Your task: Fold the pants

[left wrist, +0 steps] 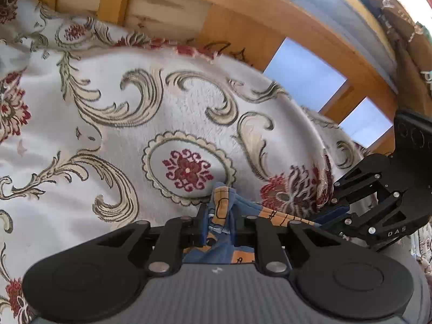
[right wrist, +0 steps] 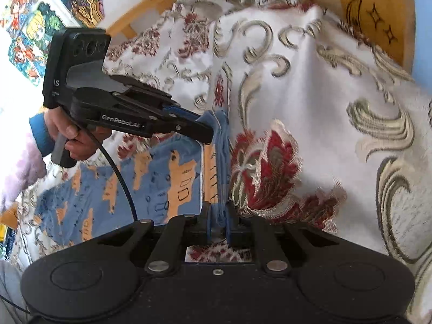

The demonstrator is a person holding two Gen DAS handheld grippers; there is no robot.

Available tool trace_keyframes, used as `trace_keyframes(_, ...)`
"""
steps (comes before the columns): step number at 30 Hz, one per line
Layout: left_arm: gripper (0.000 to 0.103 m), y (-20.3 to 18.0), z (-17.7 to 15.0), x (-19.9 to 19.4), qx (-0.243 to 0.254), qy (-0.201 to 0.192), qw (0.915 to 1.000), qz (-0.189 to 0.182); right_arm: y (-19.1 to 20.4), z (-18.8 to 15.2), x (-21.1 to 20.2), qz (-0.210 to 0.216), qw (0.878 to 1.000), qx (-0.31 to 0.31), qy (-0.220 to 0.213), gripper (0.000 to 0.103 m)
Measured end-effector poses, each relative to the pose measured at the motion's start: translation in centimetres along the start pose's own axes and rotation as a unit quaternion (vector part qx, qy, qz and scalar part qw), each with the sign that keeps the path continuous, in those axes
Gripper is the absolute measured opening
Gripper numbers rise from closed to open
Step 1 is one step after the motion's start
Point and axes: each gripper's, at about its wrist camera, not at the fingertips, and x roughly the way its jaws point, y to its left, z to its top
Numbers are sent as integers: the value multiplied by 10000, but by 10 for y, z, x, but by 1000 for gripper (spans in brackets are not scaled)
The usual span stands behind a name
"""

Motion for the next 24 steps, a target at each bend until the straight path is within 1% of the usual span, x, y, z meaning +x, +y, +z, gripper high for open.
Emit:
trace_keyframes(2, 18, -1, 1, 13, 140, 185, 9997, 125, 0, -1, 0, -40, 10000, -49, -19, 10)
trace_keyframes(3, 19, -3, 0, 19, 143, 216, 9995, 155, 0, -1, 1, -51, 10000, -47, -14, 10)
trace_keyframes(6, 21, 3, 1, 27, 45, 269, 9995, 142, 0, -2, 4, -114, 9999, -18, -2, 9)
trace_keyframes(11, 25, 12, -3, 29, -108, 277, 9995, 76, 1, -2, 4, -135, 9999, 32, -23, 9)
trace_keyframes(13, 29, 16, -4, 25, -203, 288, 9994, 56, 0, -2, 3, -119, 9999, 114, -20, 9)
trace_keyframes(15, 41, 18, -4, 21, -261, 303, 9991, 162, 0, -1, 4, -128, 9997, 179, -40, 9)
trace_keyframes(17, 44, 16, -2, 17, -296, 340, 9987, 234, 0, -2, 2, -128, 9996, 229, -86, 10)
trace_keyframes(19, 50, 15, 1, 10, -330, 350, 9982, 365, 3, -4, 0, -156, 9995, 202, -161, 11)
trace_keyframes(20, 54, 14, 1, 5, -368, 319, 9978, 447, 6, -5, -2, -188, 9995, 162, -194, 11)
trace_keyframes(21, 57, 13, 1, -2, -438, 266, 9972, 545, 10, -6, -4, -227, 9994, 82, -236, 11)
trace_keyframes(22, 57, 14, 1, -10, -564, 194, 9962, 638, 14, -6, -5, -254, 9993, 9, -273, 11)
trace_keyframes(24, 57, 16, 0, -26, -985, 66, 9930, 651, 24, -8, -9, -323, 9987, -175, -359, 11)
